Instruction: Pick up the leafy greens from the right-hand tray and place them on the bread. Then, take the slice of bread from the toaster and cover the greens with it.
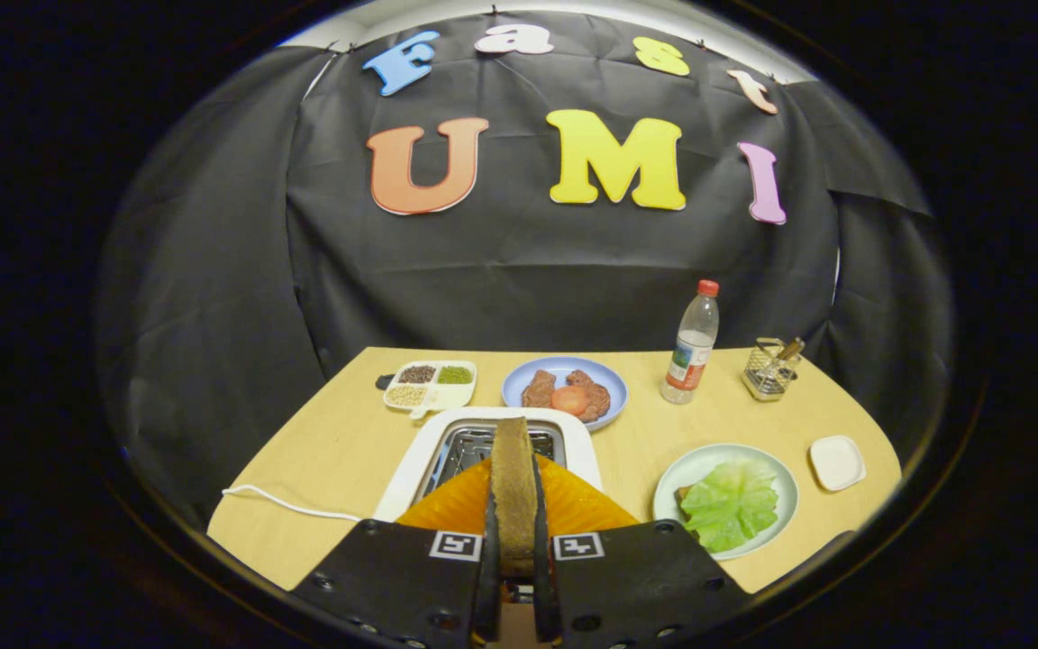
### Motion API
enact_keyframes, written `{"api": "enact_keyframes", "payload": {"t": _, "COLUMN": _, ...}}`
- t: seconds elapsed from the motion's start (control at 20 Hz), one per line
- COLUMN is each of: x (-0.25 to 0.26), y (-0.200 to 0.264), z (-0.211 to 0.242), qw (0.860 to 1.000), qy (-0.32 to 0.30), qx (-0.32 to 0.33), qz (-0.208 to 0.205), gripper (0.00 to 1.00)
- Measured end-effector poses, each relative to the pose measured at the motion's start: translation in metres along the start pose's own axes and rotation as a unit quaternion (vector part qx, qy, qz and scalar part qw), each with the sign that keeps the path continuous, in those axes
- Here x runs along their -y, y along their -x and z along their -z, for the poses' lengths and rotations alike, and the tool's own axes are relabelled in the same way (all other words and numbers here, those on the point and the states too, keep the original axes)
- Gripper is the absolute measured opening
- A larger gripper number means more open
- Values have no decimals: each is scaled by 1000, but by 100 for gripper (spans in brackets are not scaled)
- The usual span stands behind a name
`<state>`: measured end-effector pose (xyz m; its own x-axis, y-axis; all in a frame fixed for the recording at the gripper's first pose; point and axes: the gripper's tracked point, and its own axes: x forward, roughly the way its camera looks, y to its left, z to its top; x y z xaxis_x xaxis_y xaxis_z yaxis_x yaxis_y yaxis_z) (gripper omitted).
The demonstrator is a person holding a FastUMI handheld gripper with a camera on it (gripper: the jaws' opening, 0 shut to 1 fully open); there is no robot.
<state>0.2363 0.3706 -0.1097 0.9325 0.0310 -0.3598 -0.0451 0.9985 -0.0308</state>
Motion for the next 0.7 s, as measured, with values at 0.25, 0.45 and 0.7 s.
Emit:
{"api": "enact_keyframes", "payload": {"t": 0.25, "x": 1, "y": 6, "z": -5, "qw": 1000, "qy": 1, "qx": 4, "qz": -4, "gripper": 11}}
{"api": "enact_keyframes", "payload": {"t": 0.45, "x": 3, "y": 20, "z": -20, "qw": 1000, "qy": -16, "qx": 11, "qz": -14, "gripper": 11}}
{"api": "enact_keyframes", "payload": {"t": 0.7, "x": 12, "y": 37, "z": -39, "qw": 998, "qy": -43, "qx": 23, "qz": -27, "gripper": 11}}
